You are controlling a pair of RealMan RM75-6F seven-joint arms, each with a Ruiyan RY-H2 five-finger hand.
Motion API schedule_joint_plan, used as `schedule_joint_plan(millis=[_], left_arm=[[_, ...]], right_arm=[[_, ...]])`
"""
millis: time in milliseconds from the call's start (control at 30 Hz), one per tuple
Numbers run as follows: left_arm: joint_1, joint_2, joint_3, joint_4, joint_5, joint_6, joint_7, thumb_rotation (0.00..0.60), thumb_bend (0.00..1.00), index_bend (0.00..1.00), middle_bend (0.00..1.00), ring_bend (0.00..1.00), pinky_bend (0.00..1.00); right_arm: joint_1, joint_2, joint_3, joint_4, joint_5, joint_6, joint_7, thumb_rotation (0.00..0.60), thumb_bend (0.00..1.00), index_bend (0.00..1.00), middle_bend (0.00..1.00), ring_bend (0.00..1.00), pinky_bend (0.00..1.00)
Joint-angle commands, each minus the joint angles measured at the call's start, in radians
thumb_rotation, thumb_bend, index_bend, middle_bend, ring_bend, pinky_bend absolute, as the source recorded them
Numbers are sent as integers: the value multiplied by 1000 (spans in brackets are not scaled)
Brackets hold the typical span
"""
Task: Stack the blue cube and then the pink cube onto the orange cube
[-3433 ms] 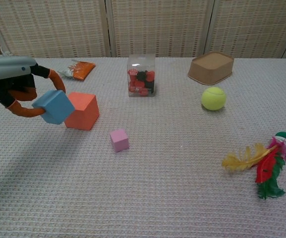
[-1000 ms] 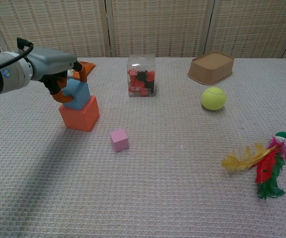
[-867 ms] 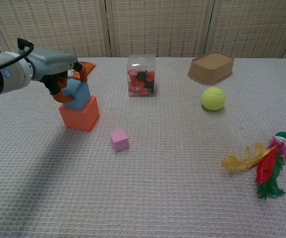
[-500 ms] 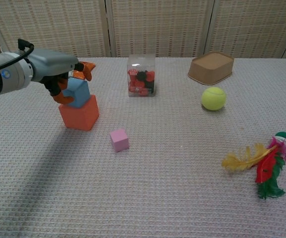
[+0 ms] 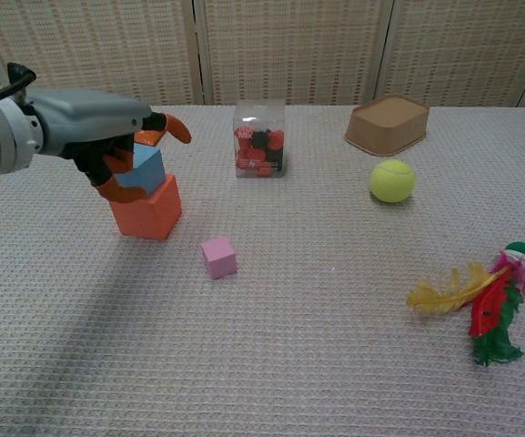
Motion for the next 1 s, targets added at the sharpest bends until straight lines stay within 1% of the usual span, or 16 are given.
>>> schedule_joint_plan(millis=[33,100,167,267,367,467,500,600,633,733,833,867,1000], left_arm=[[55,40,77,-75,147,-5,-51,600,373,112,1000,1000,1000],[72,27,111,-55,208,-18,-66,600,369,122,1000,1000,1000],[87,-2,132,-16,235,-26,-78,600,367,124,1000,1000,1000],[107,-51,148,49,262,-27,-96,600,365,125,1000,1000,1000],[121,-87,160,109,298,-54,-138,600,364,132,1000,1000,1000],[125,-121,176,191,371,-72,-151,600,364,131,1000,1000,1000],[127,-138,181,230,414,-67,-152,600,365,121,1000,1000,1000],[140,-192,194,344,550,-24,-174,600,366,89,1000,1000,1000],[142,-201,197,367,577,-16,-184,600,366,86,1000,1000,1000],[146,-213,201,396,609,-8,-201,600,367,84,1000,1000,1000],[141,-246,222,496,696,-24,-249,600,366,101,1000,1000,1000],[135,-265,221,544,716,-35,-266,600,366,104,1000,1000,1000],[136,-298,209,631,767,-27,-322,600,365,131,1000,1000,1000]], right_arm=[[-2,3,-3,-1,-6,2,5,600,107,0,0,0,0],[-2,4,-7,-3,-12,2,6,600,107,0,0,0,0],[-2,5,-11,-4,-19,1,5,600,107,0,0,0,0],[-3,5,-16,-5,-29,1,4,600,107,0,0,0,0],[-4,7,-17,-6,-29,1,6,600,107,0,0,0,0],[-4,9,-16,-7,-25,-1,7,600,107,0,0,0,0],[-3,9,-16,-7,-24,-3,5,600,106,0,0,0,0],[-2,9,-16,-8,-22,-6,2,600,107,0,0,0,0],[-2,9,-16,-8,-22,-6,2,600,107,0,0,0,0],[-2,9,-15,-8,-21,-6,1,600,107,0,0,0,0],[-2,7,-13,-7,-17,-6,-2,600,107,0,0,0,0],[-1,6,-13,-7,-13,-11,-5,600,107,0,0,0,0],[1,6,-9,-8,-4,-15,-8,600,107,0,0,0,0]])
